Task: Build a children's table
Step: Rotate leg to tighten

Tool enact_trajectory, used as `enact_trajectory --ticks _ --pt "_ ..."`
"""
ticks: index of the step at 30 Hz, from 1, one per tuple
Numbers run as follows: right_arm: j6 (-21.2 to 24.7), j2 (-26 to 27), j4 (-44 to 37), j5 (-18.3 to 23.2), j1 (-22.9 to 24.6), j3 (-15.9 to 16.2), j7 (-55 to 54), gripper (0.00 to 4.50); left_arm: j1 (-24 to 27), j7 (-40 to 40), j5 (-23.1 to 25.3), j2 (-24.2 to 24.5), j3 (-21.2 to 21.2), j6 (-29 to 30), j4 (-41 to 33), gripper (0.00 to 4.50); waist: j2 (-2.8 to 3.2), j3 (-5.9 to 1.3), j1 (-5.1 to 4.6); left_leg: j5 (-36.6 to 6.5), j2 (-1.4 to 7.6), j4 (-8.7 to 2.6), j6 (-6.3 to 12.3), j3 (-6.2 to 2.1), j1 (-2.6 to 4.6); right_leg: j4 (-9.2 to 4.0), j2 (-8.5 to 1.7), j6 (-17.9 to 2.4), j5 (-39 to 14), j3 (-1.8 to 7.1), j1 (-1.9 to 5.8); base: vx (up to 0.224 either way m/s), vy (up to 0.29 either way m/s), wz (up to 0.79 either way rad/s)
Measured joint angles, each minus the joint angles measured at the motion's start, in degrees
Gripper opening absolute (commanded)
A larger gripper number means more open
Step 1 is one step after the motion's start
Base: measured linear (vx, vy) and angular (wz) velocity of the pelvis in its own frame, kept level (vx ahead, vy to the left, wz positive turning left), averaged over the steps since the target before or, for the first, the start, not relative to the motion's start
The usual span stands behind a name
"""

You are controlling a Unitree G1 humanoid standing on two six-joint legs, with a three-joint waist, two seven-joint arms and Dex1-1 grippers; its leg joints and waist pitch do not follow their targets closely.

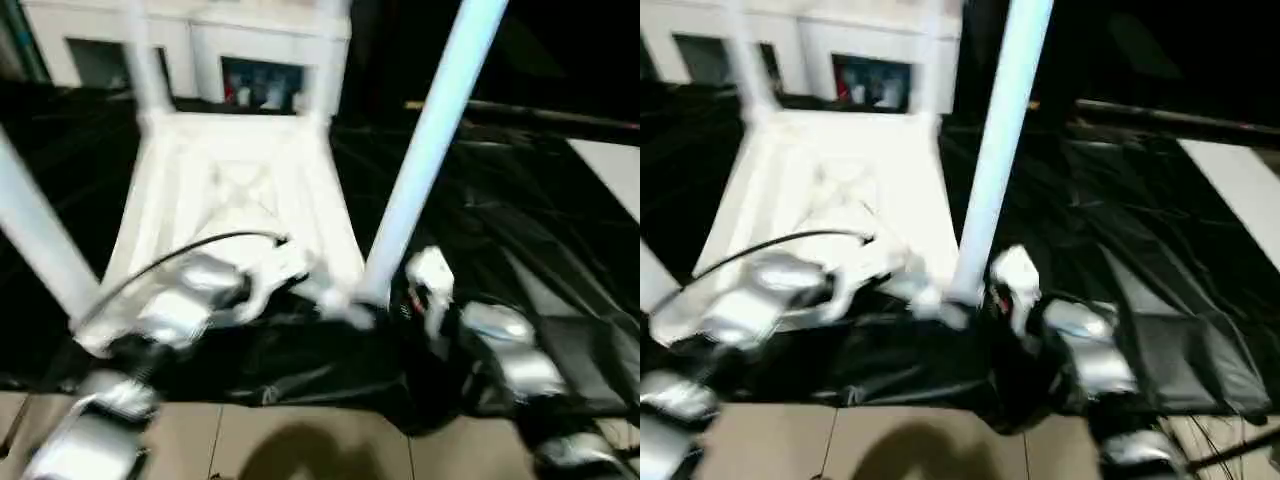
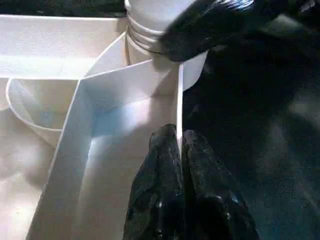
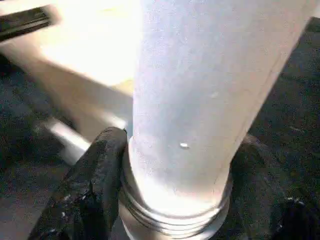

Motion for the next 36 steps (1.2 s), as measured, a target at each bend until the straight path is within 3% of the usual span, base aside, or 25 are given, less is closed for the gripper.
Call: enact_trajectory --ticks 6,12,13,21,25,30,36 --pt "1.87 5.79 4.30 -1.74 -3.42 -3.44 -18.98 2.64 -2.98 11.70 1.98 -7.17 0.54 2.62 5.05 0.00 -0.17 -0.14 -0.12 0.00 -0.04 0.04 0.00 -0.02 0.01 -0.06 -0.01 0.02 0.00 0.02 0.00 0.000 0.000 0.00" --pt "0.03 7.66 8.65 -5.46 -6.44 -3.02 -26.90 2.64 -4.08 16.77 4.01 -9.98 0.31 2.35 7.30 0.00 -0.45 -0.35 -0.16 0.00 -0.08 0.03 0.00 -0.04 -0.04 -0.13 -0.02 0.06 -0.01 0.04 0.01 0.000 0.000 0.00" --pt "-0.18 7.63 8.64 -5.43 -6.37 -3.04 -26.61 3.20 -4.10 16.70 4.00 -9.94 0.26 2.35 7.27 0.00 -0.45 -0.35 -0.14 0.00 -0.08 0.02 0.00 -0.04 -0.05 -0.12 -0.02 0.06 -0.01 0.03 0.01 0.000 0.000 0.00" --pt "-1.82 4.43 7.14 -3.68 -4.69 -2.83 -14.48 3.88 -3.72 12.81 3.88 -7.12 -0.15 0.45 6.28 0.00 -0.47 -0.33 -0.02 0.00 -0.01 -0.21 0.00 -0.10 -0.33 -0.09 0.04 0.08 0.01 -0.10 -0.08 0.000 0.000 0.00" --pt "-2.18 0.94 5.31 -2.83 -3.86 -1.31 -6.68 3.88 -2.71 7.83 3.28 -4.44 -0.26 -2.23 5.02 0.00 -0.06 -0.26 0.45 0.00 0.02 -0.29 0.00 -0.12 -0.34 -0.08 0.05 0.06 0.02 -0.15 -0.12 0.000 0.000 0.00" --pt "-3.42 -4.77 -1.33 -0.90 0.69 2.00 8.87 3.88 1.19 -5.61 -0.63 1.89 -0.67 -4.18 -0.84 0.00 0.56 -0.27 0.88 0.00 0.03 -0.31 0.00 -0.09 -0.29 -0.08 0.04 -0.11 0.09 -0.13 -0.09 0.000 0.000 0.00" --pt "-3.15 -8.05 -6.69 1.37 3.64 3.65 19.11 3.88 1.65 -11.87 -1.95 4.27 -1.13 -4.76 -2.16 0.00 0.53 -0.21 1.32 0.01 0.02 -0.12 0.02 0.09 -0.46 -0.14 -0.03 -0.13 0.04 0.07 -0.11 0.000 0.000 0.00"
